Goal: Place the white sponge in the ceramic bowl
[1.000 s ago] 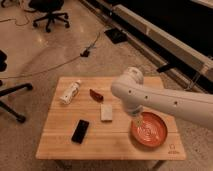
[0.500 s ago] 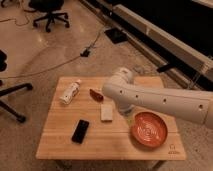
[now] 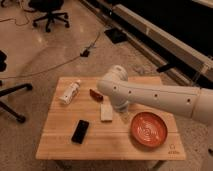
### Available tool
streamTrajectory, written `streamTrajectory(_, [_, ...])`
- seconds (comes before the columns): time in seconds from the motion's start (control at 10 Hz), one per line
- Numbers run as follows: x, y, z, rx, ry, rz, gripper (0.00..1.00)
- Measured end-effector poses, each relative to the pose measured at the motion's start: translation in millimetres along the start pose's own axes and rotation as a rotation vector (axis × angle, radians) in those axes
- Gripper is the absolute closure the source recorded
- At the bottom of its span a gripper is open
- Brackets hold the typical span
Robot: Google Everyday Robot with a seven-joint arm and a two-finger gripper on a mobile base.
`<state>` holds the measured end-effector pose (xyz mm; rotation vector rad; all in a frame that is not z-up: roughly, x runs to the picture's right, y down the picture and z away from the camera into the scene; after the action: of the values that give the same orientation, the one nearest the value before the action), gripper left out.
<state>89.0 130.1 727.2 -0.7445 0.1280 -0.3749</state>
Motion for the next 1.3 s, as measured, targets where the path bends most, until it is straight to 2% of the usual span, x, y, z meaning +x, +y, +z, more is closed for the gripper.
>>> streamTrajectory(0.2, [-1, -5, 2, 0.0, -0.001, -0.008, 0.48])
streamTrajectory(0.4, [-14, -11, 2, -0.007, -0.004, -0.026, 0.47])
streamTrajectory(0.6, [-14, -13, 3, -0.012, 0.0, -0.031, 0.3])
streamTrajectory(0.7, [-16, -16, 3, -0.014, -0.001, -0.037, 0.28])
streamTrajectory(1.0, [-30, -31, -3, -0.02, -0.004, -0.061, 0.28])
streamTrajectory(1.3, [-36, -38, 10, -0.032, -0.028, -0.069, 0.28])
